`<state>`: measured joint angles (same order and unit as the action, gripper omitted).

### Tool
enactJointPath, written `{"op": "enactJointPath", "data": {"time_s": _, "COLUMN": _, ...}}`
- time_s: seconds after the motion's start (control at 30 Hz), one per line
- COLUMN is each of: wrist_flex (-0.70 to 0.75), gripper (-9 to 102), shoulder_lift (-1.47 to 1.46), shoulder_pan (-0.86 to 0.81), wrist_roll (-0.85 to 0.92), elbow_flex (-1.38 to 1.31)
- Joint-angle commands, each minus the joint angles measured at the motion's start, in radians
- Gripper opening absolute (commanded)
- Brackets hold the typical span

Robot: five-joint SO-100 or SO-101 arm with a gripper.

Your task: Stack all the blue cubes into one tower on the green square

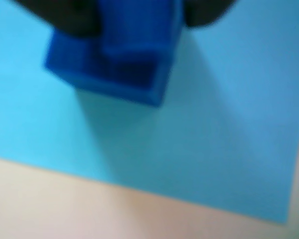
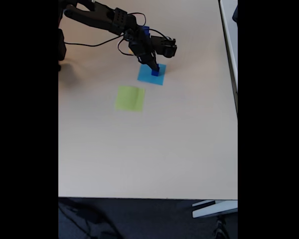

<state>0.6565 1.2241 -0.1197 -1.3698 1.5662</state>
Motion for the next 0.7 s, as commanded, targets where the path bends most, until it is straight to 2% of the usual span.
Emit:
{"op": "enactJointPath", "data": {"time_s": 0.0, "wrist_flex": -0.012, "gripper": 4, "shoulder_lift": 0.005, "shoulder_pan": -0.015, "wrist_roll": -0.011, "elbow_flex": -0.051}}
{"op": "enactJointPath", "data": {"time_s": 0.67, "wrist_flex": -0.032, "gripper": 1, "shoulder_lift": 0.012, "shoulder_pan": -0.002, "wrist_roll": 0.000, "elbow_flex": -0.051}}
